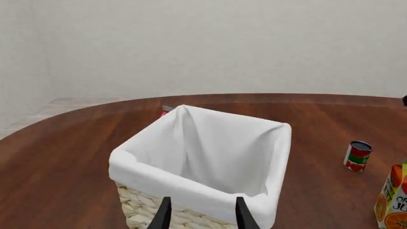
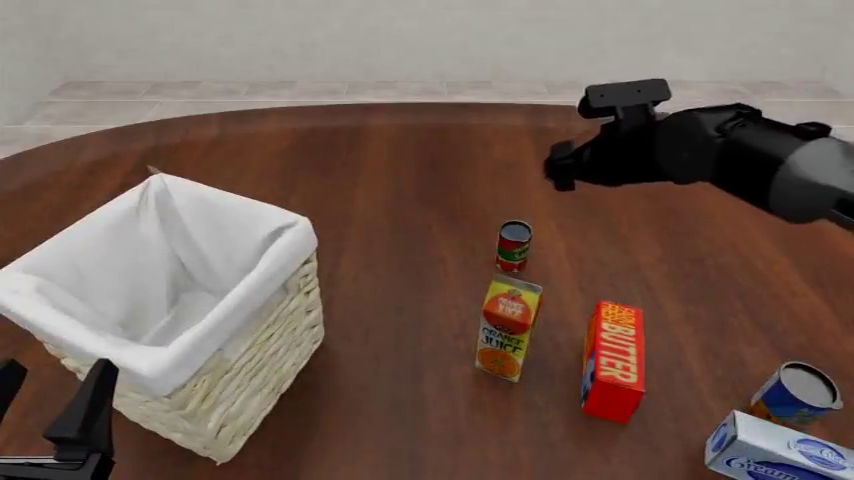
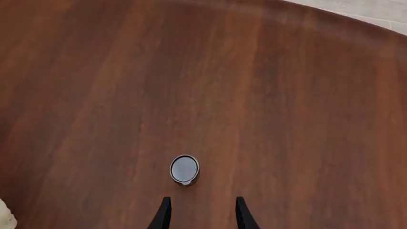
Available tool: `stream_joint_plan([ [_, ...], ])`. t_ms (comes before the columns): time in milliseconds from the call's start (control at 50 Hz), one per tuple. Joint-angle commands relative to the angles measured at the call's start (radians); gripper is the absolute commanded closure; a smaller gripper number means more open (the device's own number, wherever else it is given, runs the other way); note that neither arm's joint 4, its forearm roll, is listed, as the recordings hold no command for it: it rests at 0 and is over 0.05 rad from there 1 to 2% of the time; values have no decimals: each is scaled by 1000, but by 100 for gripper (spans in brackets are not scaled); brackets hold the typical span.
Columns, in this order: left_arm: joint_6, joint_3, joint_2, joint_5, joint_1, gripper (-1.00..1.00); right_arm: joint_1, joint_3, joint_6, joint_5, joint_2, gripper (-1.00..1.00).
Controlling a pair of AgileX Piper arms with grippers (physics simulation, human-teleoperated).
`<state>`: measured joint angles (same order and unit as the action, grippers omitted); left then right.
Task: Pick up the tomato sauce, and put it in the basket.
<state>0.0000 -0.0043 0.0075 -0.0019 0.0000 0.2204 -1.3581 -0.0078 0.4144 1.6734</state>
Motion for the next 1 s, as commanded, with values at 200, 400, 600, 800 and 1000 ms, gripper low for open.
stream_joint_plan([
  [200, 0, 0, 0, 0, 0, -100, 10, -72, -5, -30, 158, -100],
  [400, 0, 0, 0, 0, 0, -100, 24, -97, -7, -31, 202, -100],
  [600, 0, 0, 0, 0, 0, -100, 42, -114, -4, -22, 226, -100],
  [800, 0, 0, 0, 0, 0, -100, 56, -120, -5, -19, 256, -100],
  [1000, 0, 0, 0, 0, 0, -100, 62, -144, -8, -2, 281, -100],
])
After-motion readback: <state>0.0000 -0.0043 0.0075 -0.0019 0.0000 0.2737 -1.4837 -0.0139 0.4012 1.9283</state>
